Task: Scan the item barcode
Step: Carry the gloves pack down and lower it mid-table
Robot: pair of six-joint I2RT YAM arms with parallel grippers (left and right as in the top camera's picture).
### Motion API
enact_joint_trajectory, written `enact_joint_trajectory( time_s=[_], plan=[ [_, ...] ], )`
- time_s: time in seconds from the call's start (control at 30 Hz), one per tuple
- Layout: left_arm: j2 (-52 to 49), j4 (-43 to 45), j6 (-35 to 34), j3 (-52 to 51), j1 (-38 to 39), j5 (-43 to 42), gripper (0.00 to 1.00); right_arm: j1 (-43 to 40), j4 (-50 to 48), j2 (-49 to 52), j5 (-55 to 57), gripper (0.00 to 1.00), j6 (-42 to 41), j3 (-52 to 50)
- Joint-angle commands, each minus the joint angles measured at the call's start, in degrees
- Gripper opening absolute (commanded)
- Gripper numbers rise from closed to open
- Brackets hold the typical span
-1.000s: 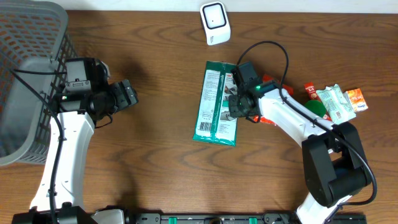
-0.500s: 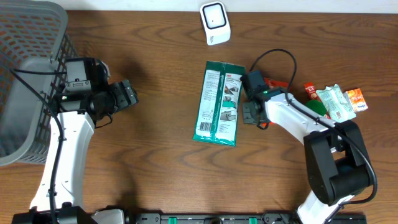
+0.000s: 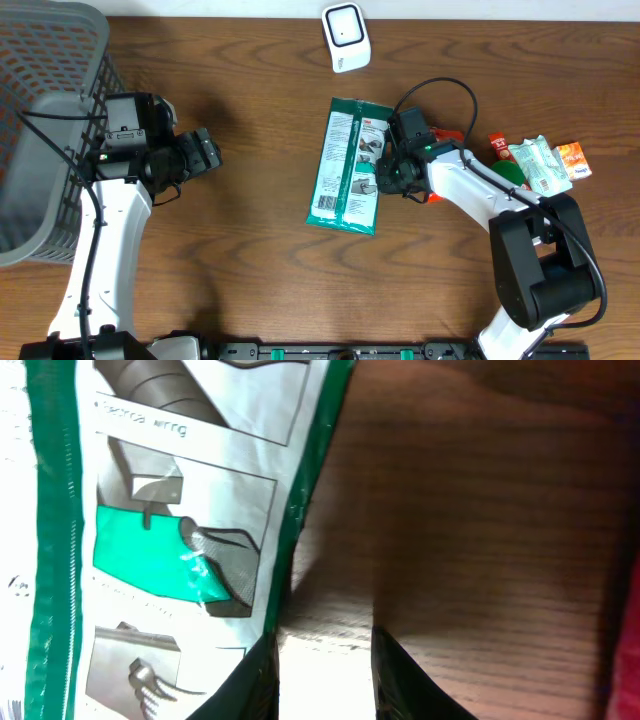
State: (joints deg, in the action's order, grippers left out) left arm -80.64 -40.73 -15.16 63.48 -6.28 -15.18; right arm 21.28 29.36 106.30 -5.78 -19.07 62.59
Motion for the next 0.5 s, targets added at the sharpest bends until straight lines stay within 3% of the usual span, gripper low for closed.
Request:
enact_joint_trajectory(
  time_s=[0.0, 0.33, 0.47],
  plan=[
    [-0.4, -0.2, 0.5, 0.9, -0.2, -0.7, 0.91, -0.2, 0.2, -3.6, -2.3, 0.25, -0.2, 0.6],
    [-0.4, -0.2, 0.5, 0.9, -0.2, -0.7, 0.91, 2.4, -1.6, -6.7, -2.3, 0.28, -3.7, 0.6],
    [-0.4, -0.2, 0.5, 0.9, -0.2, -0.7, 0.91, 6.5, -4.8, -4.8, -2.2, 0.24, -4.7, 0.6]
  ],
)
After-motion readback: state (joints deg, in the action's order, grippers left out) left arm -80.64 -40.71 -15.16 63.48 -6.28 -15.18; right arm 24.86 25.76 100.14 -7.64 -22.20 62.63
